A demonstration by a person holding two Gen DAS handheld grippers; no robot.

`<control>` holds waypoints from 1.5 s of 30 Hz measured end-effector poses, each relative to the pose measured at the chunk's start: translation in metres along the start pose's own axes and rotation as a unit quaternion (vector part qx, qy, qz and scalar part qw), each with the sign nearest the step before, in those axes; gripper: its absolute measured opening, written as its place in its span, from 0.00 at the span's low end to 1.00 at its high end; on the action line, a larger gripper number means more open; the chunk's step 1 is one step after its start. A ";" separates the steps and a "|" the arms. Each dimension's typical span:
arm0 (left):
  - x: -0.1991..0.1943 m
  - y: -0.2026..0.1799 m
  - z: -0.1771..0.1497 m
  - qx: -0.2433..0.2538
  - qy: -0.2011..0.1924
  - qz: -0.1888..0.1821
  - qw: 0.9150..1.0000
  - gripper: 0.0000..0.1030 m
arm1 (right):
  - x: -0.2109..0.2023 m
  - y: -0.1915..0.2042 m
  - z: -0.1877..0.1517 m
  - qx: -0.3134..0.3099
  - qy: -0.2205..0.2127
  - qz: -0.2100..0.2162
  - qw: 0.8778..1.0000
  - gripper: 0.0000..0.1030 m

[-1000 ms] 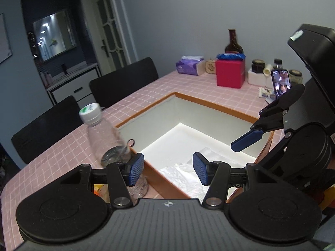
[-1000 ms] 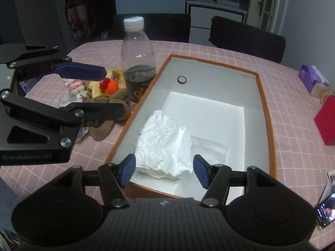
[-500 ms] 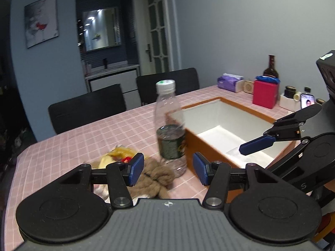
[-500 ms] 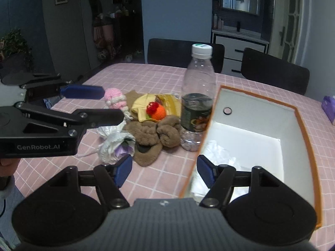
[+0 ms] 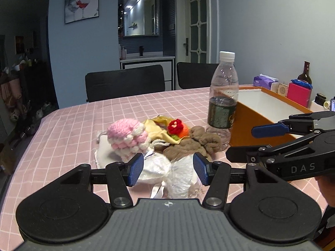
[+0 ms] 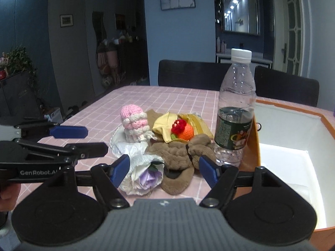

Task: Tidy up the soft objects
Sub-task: 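Move both tools back to the pile and lower the left gripper onto the bouquet, then grasp the white-wrapped flower bouquet with the left gripper and lift it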

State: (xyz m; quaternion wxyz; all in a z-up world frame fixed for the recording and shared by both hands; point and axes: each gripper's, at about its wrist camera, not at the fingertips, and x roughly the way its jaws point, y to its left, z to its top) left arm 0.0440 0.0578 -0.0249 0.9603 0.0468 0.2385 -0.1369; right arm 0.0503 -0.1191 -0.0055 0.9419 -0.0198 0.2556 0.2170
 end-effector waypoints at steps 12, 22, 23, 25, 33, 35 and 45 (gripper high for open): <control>0.005 0.028 -0.037 -0.036 0.003 0.002 0.999 0.70 | 0.037 0.012 -0.028 0.010 0.013 -0.025 1.000 0.69; 0.025 0.039 -0.033 -0.117 0.042 -0.050 0.991 0.71 | 0.060 0.002 -0.019 -0.009 0.024 -0.064 0.998 0.33; 0.027 0.041 -0.032 -0.134 0.047 -0.060 0.988 0.71 | 0.066 0.002 -0.019 -0.018 0.027 -0.073 0.997 0.31; 0.032 0.044 -0.030 -0.162 0.056 -0.074 0.982 0.71 | 0.075 0.002 -0.019 -0.027 0.031 -0.075 0.996 0.29; 0.042 0.054 -0.023 -0.219 0.082 -0.070 0.970 0.76 | 0.081 0.015 -0.028 -0.019 0.055 -0.002 0.998 0.23; 0.045 0.057 -0.022 -0.227 0.089 -0.064 0.968 0.77 | 0.081 0.021 -0.031 -0.017 0.061 0.017 0.998 0.23; 0.041 0.054 -0.014 -0.194 0.109 -0.034 0.974 0.83 | 0.087 0.026 -0.037 -0.012 0.084 0.046 0.995 0.19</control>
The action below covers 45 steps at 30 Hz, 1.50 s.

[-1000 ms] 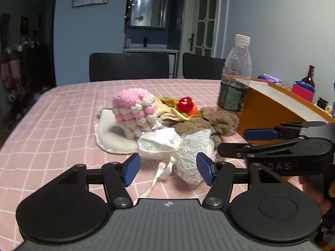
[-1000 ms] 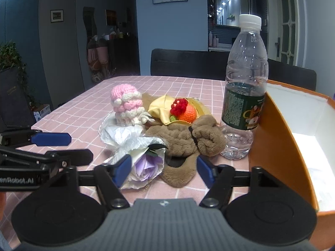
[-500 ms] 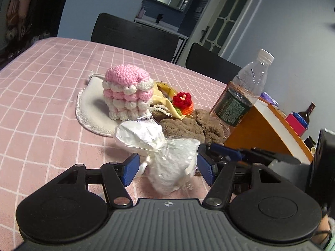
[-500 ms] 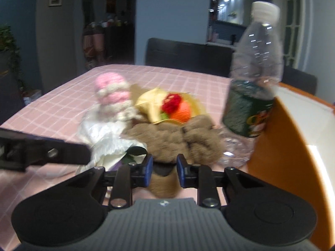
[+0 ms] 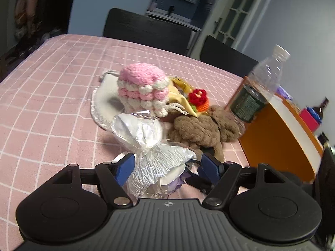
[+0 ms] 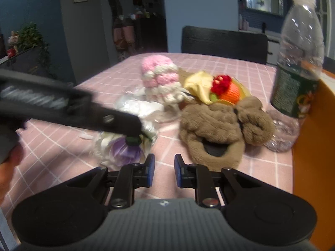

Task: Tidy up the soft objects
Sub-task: 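Grasp the white-wrapped flower bouquet with the left gripper and lift it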

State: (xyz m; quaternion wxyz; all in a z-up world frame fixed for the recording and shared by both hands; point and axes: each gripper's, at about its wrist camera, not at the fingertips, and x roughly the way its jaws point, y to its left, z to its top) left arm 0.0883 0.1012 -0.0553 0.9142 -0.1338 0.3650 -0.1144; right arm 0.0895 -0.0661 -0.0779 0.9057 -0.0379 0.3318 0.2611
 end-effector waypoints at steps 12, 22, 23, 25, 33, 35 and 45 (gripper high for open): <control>-0.005 -0.042 -0.052 0.249 -0.060 0.053 0.965 0.88 | -0.022 -0.032 -0.023 0.058 0.009 -0.007 0.998 0.29; 0.026 -0.063 -0.071 0.357 -0.044 0.124 0.925 0.88 | -0.030 -0.034 -0.029 0.072 0.008 -0.002 0.997 0.35; 0.029 -0.063 -0.071 0.354 -0.041 0.130 0.925 0.88 | -0.030 -0.034 -0.029 0.072 0.008 -0.003 0.997 0.36; 0.035 -0.066 -0.072 0.359 -0.040 0.141 0.922 0.88 | -0.029 -0.035 -0.030 0.073 0.009 -0.004 0.997 0.36; 0.044 -0.069 -0.068 0.346 -0.039 0.164 0.923 0.89 | -0.029 -0.038 -0.034 0.075 0.009 -0.008 0.997 0.39; 0.045 -0.068 -0.068 0.343 -0.040 0.165 0.924 0.89 | -0.029 -0.038 -0.034 0.074 0.010 -0.011 0.997 0.39; 0.045 -0.066 -0.067 0.319 -0.049 0.173 0.930 0.54 | -0.033 -0.037 -0.026 0.056 -0.007 -0.020 0.998 0.54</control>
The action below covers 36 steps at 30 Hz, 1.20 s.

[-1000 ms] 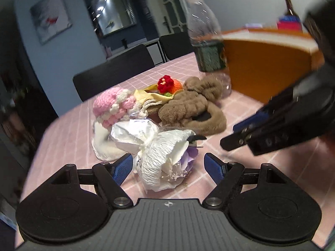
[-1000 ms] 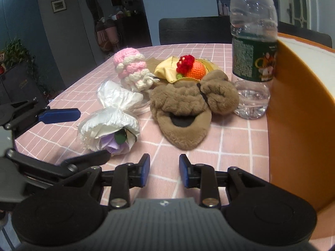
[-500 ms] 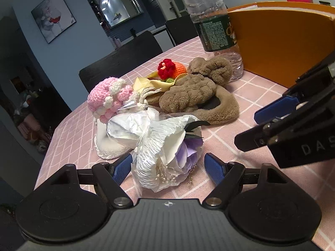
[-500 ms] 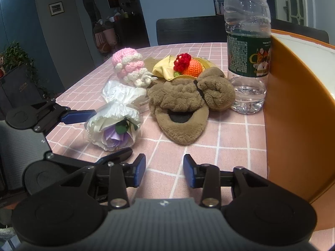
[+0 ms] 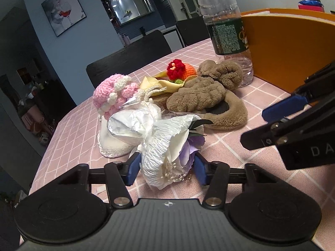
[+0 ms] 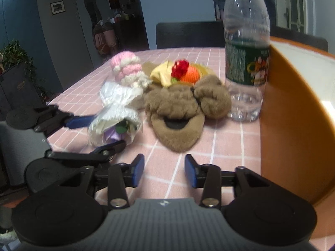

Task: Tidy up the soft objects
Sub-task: 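Grasp the white-wrapped flower bouquet with the left gripper and lift it, then grasp the pink crocheted toy with the right gripper while the left gripper holds the bouquet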

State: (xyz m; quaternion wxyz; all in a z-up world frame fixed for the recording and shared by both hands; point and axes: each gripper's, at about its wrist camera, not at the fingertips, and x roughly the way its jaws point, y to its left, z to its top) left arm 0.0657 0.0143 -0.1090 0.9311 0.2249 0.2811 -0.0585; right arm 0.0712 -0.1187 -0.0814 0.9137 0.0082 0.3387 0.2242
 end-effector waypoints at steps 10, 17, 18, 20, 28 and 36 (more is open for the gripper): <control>-0.034 0.049 -0.001 -0.134 0.005 -0.026 0.991 0.46 | 0.019 0.010 0.031 -0.010 -0.027 -0.026 0.999 0.82; -0.040 0.090 -0.002 -0.189 -0.001 0.006 0.982 0.46 | 0.035 0.028 0.052 -0.031 -0.045 -0.007 0.998 0.80; -0.037 0.094 -0.002 -0.193 0.002 0.009 0.981 0.46 | 0.037 0.033 0.056 -0.042 -0.053 -0.004 0.998 0.80; -0.030 0.102 0.000 -0.199 0.002 0.011 0.980 0.46 | 0.046 0.042 0.066 -0.065 -0.065 0.002 0.996 0.76; -0.007 0.121 0.001 -0.211 0.012 0.016 0.977 0.46 | 0.092 0.060 0.095 -0.086 -0.062 0.013 0.994 0.74; 0.004 0.125 -0.002 -0.218 0.025 0.009 0.976 0.46 | 0.115 0.069 0.097 -0.106 -0.055 0.000 0.993 0.33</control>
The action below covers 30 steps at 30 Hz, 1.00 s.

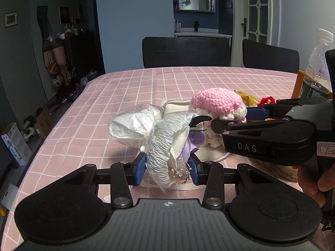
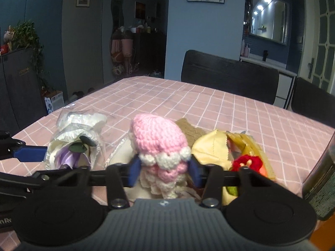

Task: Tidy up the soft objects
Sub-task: 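Grasp the pink crocheted toy with the right gripper while the left gripper holds the bouquet, then carry the bouquet and pink toy into the white box and open both grippers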

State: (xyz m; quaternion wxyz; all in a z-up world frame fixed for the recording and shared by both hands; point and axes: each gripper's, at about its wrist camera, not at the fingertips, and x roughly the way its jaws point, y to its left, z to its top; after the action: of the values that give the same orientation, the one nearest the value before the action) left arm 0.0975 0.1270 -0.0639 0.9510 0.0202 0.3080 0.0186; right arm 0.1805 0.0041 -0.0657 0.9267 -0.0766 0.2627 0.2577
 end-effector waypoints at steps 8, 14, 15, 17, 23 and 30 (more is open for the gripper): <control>-0.010 -0.003 -0.002 -0.010 0.002 -0.002 1.000 0.46 | -0.035 -0.003 -0.003 0.017 -0.013 0.024 0.999 0.20; -0.034 -0.008 -0.002 -0.013 -0.011 -0.012 1.000 0.46 | -0.089 -0.004 -0.006 0.038 -0.028 0.047 0.998 0.20; -0.039 -0.008 -0.002 -0.015 -0.014 -0.016 1.000 0.46 | -0.098 -0.006 -0.007 0.043 -0.029 0.048 0.997 0.20; -0.050 -0.010 -0.001 -0.016 -0.021 -0.022 0.999 0.46 | -0.116 -0.009 -0.010 0.054 -0.033 0.050 0.997 0.20; -0.085 -0.020 0.005 -0.011 -0.048 -0.066 0.997 0.46 | -0.168 -0.022 -0.019 0.070 -0.042 0.045 0.996 0.20; -0.119 -0.047 0.016 0.010 -0.069 -0.144 0.987 0.46 | -0.225 -0.058 -0.025 0.109 -0.046 0.037 0.992 0.20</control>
State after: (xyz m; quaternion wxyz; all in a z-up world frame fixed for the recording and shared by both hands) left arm 0.0118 0.0743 0.0164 0.9624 -0.0137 0.2419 -0.1232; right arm 0.0355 -0.1510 0.0315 0.9303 0.0464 0.2493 0.2649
